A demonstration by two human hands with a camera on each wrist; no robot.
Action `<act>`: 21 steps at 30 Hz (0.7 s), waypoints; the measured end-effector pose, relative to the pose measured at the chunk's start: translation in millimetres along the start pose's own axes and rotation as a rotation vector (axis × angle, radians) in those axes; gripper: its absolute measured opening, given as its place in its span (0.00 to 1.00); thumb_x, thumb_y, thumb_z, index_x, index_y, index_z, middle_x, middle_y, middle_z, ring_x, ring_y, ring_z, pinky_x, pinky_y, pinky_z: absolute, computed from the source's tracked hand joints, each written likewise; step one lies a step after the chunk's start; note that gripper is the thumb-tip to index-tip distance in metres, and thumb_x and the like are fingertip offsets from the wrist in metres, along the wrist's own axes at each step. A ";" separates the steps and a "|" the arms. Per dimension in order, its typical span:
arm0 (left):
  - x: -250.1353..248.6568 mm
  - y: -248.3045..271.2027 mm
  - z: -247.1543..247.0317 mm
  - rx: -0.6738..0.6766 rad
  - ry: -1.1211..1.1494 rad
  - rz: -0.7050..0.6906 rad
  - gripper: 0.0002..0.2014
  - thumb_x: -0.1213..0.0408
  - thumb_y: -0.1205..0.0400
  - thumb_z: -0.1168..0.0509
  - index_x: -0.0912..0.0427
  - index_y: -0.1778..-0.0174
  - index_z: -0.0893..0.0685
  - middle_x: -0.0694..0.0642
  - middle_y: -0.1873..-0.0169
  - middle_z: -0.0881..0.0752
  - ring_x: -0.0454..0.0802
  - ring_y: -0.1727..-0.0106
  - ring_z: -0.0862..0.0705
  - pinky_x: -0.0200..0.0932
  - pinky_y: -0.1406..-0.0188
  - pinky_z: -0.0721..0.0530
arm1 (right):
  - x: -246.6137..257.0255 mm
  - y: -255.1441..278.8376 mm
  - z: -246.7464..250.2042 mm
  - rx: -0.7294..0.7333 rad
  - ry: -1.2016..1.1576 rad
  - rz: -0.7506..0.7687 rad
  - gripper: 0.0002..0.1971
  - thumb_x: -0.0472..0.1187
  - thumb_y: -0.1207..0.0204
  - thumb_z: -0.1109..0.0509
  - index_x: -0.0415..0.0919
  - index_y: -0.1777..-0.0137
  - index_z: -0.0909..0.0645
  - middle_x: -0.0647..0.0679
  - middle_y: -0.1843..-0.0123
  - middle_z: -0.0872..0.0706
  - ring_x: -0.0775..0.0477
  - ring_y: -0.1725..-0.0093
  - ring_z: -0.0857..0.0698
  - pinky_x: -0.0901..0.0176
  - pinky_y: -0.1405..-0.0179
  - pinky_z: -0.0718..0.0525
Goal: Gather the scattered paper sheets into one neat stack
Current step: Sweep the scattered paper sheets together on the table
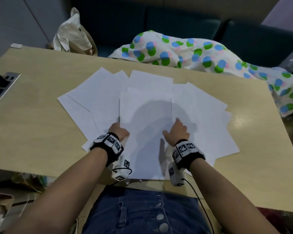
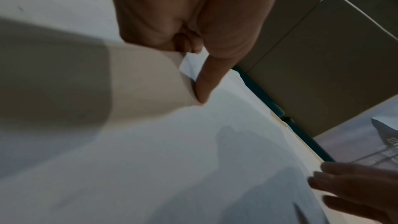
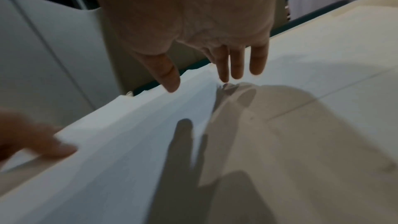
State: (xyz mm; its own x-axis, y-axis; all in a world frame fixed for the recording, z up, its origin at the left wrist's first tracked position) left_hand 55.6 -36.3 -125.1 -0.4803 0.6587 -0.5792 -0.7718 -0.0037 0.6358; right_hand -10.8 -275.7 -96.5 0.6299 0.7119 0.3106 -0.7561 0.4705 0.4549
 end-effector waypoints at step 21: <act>-11.2 11.2 -2.3 -0.057 -0.063 0.061 0.32 0.70 0.20 0.36 0.68 0.20 0.39 0.63 0.22 0.32 0.60 0.22 0.31 0.48 0.29 0.29 | -53.1 -36.8 68.7 -0.118 -0.588 -0.166 0.10 0.36 0.31 0.28 0.30 0.52 0.17 0.35 0.54 0.14 0.39 0.58 0.17 0.52 0.57 0.16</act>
State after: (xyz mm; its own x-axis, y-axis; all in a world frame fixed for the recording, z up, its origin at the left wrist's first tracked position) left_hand 51.3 -45.4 -112.7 -0.5011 0.7021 -0.5059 -0.7652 -0.0865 0.6380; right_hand -4.2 -366.6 -72.4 0.7079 0.2340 0.6664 -0.6329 0.6290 0.4515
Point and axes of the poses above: each hand's wrist, its own y-axis away from the middle knuckle, its own z-axis out of the back of the hand, x = y × z, the point moved 6 cm from there along -y, towards the middle knuckle
